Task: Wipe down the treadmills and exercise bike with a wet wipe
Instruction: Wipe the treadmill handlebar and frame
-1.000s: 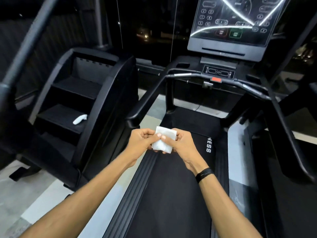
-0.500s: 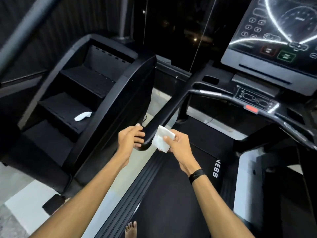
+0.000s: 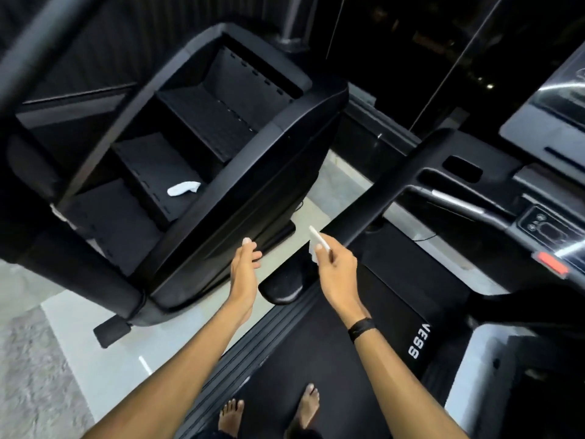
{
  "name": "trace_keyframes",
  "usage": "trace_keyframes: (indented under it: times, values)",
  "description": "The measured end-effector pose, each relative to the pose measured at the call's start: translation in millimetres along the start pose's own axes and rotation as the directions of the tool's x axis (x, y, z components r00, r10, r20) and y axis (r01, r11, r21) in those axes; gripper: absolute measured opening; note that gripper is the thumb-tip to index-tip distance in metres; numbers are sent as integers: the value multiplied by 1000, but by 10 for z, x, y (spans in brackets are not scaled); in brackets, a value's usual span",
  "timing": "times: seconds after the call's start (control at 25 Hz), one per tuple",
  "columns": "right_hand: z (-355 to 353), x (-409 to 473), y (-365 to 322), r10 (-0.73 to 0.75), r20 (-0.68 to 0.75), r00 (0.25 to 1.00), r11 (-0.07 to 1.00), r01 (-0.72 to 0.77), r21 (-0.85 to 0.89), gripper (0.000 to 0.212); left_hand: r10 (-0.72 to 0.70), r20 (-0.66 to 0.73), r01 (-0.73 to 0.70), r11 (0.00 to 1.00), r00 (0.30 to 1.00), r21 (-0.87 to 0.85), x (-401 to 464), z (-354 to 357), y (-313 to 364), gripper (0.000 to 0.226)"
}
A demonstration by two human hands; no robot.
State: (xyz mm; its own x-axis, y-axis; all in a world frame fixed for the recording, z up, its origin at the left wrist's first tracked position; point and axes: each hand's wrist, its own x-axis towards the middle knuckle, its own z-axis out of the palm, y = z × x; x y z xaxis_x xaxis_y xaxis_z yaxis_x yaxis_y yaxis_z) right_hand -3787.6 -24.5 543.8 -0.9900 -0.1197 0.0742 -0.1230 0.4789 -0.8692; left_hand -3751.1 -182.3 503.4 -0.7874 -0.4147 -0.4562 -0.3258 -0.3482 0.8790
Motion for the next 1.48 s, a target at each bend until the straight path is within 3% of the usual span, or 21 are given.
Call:
trace_keyframes:
  times: [0.08, 0.16, 0.2, 0.4, 0.48, 0.68, 0.8, 1.12, 1.2, 1.36, 1.48]
  values:
    - [103, 46, 75, -173, 246, 954, 947, 230, -226, 35, -32, -48, 31, 999, 998, -27, 47, 60, -32, 53]
    - [215, -5, 249, -269, 546, 793, 785, 509, -352, 38, -49, -121, 40, 996, 991, -76, 119, 115, -61, 58]
    - [230, -60, 320, -298, 619, 727, 716, 599, -358, 42, -49, -151, 36, 995, 987, -93, 151, 135, -72, 59]
    - [-130, 12, 604, -398, 804, 442, 487, 844, -223, 61, -59, -328, -10, 979, 943, -205, 255, 355, -215, 62]
    - [-288, 136, 698, -418, 830, 370, 395, 897, -201, 63, -51, -412, -43, 976, 910, -215, 261, 437, -239, 62]
    - [-204, 385, 604, -316, 869, 381, 395, 885, -245, 84, -25, -679, -204, 946, 734, -254, 233, 462, -304, 57]
    - [60, 414, 458, -253, 921, 296, 374, 908, -189, 87, -45, -736, -272, 913, 676, -305, 222, 414, -323, 57]
    - [-273, 455, 574, -275, 956, 101, 335, 942, -3, 80, -142, -666, -208, 885, 732, -417, 247, 381, -320, 60]
    - [-357, 546, 621, -302, 942, 147, 318, 947, -46, 77, -135, -665, -204, 891, 735, -406, 256, 364, -335, 60]
    - [-256, 670, 523, -155, 949, 273, 351, 913, -205, 87, -128, -652, -189, 900, 748, -393, 235, 383, -380, 60]
    - [20, 692, 358, -68, 968, 240, 389, 900, -195, 103, -151, -655, -194, 885, 740, -423, 214, 319, -337, 59]
